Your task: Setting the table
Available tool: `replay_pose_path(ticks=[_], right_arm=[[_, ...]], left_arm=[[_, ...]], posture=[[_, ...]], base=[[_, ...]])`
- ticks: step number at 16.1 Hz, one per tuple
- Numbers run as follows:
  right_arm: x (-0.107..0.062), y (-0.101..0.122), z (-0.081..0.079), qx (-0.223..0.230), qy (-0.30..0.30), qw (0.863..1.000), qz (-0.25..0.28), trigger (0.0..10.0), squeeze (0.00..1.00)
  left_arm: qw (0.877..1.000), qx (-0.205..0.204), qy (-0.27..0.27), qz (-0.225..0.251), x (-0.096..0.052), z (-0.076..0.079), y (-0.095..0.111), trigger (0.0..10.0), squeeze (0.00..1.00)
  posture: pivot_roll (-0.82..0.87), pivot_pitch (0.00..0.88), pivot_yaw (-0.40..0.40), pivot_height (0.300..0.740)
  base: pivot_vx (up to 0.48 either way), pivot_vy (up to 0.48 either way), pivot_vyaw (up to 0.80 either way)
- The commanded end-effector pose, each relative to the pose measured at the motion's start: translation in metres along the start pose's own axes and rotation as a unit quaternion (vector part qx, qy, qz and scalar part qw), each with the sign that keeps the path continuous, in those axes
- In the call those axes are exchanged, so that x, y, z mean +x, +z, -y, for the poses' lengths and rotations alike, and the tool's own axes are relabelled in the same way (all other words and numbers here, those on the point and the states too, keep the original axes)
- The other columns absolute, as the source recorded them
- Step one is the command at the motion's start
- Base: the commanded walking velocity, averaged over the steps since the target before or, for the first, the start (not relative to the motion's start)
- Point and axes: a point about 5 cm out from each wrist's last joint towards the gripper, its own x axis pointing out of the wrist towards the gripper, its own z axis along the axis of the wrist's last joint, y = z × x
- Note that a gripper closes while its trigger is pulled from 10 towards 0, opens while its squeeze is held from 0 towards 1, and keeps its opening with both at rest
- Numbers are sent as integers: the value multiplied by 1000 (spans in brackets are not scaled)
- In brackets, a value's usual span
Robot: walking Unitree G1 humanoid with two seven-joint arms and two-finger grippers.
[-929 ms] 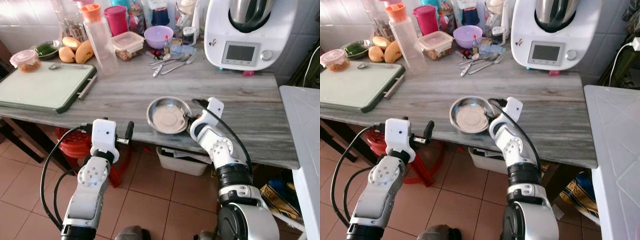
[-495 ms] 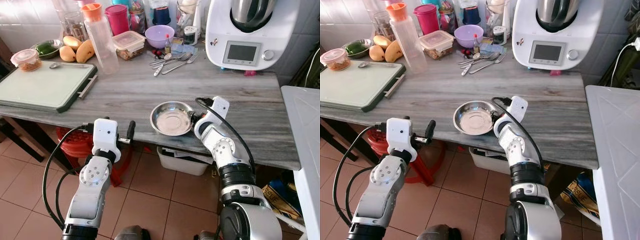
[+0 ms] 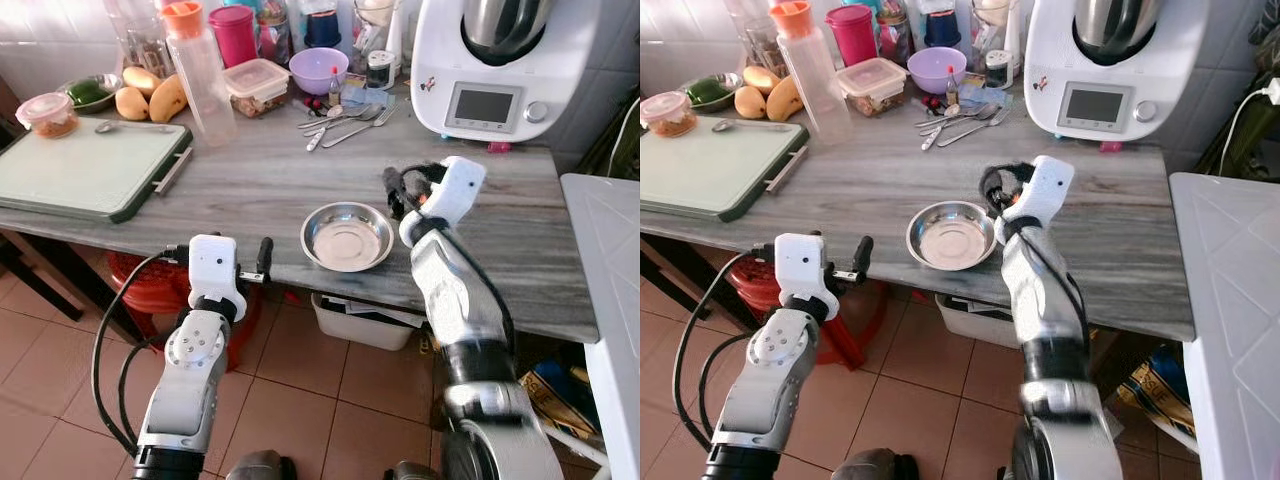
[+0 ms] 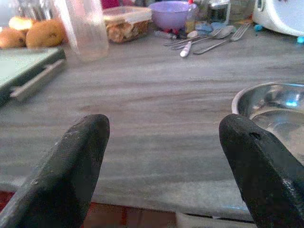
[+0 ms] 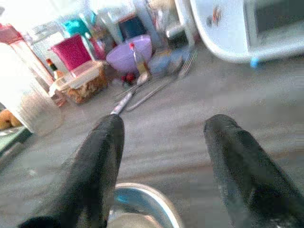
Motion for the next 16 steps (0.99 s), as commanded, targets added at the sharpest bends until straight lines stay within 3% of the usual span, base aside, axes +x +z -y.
replay_pose_path(ticks=[1, 4, 6, 10, 16], right_arm=[[-10, 13, -2, -48, 15, 998, 46, 10000, 1000], [-32, 18, 8, -122, 16, 989, 80, 10000, 1000], [-57, 18, 22, -172, 0, 981, 92, 10000, 1000], [-78, 14, 36, -198, -24, 977, 80, 10000, 1000], [-85, 13, 28, -217, -4, 973, 76, 10000, 1000]], left_arm=[[1000, -8, 18, -8, 1, -7, 0, 10000, 0], [1000, -10, 19, -4, 3, -7, 1, 10000, 0], [1000, -14, 19, -2, 6, -6, 2, 10000, 0], [1000, -19, 17, -2, 10, -4, 3, 10000, 0], [1000, -21, 22, 2, 12, -7, 5, 10000, 0]], posture=[[-33, 0, 57, 740], [-45, 0, 56, 740], [-64, 0, 59, 740], [-81, 0, 63, 740], [-76, 0, 55, 740]], base=[[0, 0, 0], [0, 0, 0], [0, 0, 0], [0, 0, 0], [-138, 0, 0]])
